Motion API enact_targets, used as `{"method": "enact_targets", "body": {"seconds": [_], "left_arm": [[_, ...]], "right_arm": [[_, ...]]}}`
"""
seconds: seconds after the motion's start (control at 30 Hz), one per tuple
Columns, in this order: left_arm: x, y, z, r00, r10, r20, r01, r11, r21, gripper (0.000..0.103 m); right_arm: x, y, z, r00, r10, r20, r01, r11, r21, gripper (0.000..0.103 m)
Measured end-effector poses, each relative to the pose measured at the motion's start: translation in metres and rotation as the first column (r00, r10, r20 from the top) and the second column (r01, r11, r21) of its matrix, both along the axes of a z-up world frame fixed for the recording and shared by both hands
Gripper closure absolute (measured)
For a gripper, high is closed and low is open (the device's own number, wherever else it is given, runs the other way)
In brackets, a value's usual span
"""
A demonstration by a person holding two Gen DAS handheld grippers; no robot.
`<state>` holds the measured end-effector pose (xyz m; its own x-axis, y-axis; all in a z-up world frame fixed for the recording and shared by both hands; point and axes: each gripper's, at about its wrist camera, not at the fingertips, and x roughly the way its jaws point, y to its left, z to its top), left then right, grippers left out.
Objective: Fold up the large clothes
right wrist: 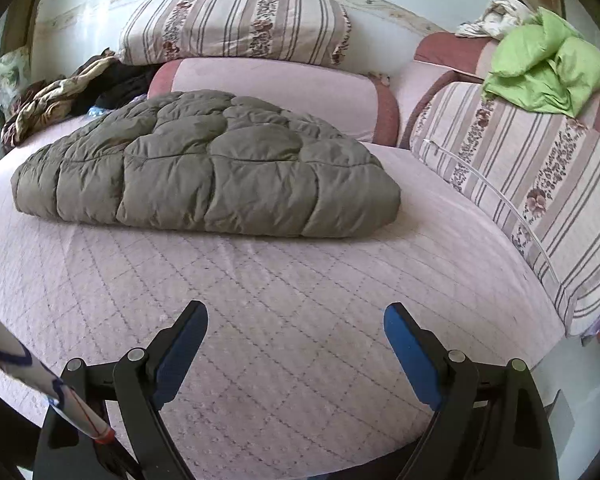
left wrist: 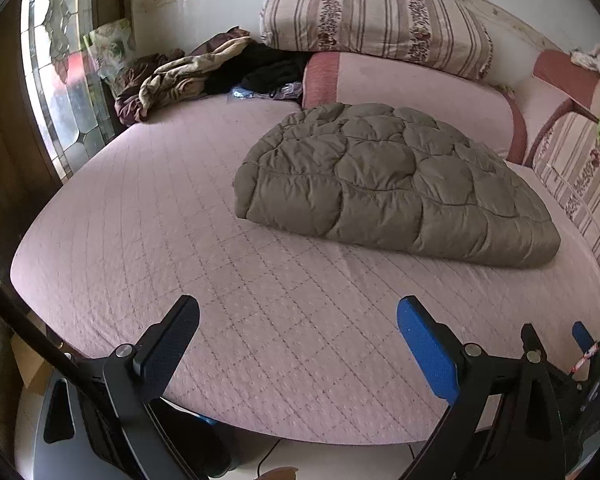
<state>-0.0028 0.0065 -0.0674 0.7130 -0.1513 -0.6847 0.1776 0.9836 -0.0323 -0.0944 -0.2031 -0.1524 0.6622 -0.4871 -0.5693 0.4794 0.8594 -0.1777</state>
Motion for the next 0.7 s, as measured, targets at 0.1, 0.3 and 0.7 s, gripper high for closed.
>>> {"method": "enact_targets", "body": {"seconds": [0.1, 0.3, 0.7], "left_arm": [[-0.003, -0.006, 0.001, 1.000, -0.015, -0.002, 0.015, 1.000, 0.011, 0.004], [-0.006, -0.015, -0.002, 0.999, -0.035, -0.016, 0.036, 0.999, 0.032, 0.004], [-0.003, -0.015, -0.014, 0.999, -0.015, -0.049, 0.018, 0.998, 0.056, 0.004]], "right_arm": [[-0.002, -0.006, 0.000, 1.000, -0.016, 0.004, 0.016, 1.000, 0.018, 0.010], [-0.006, -0.010, 0.002, 1.000, -0.027, 0.015, 0.027, 0.999, 0.024, 0.010], [-0.010, -0.011, 0.000, 0.999, -0.033, 0.020, 0.033, 0.999, 0.023, 0.010]]}}
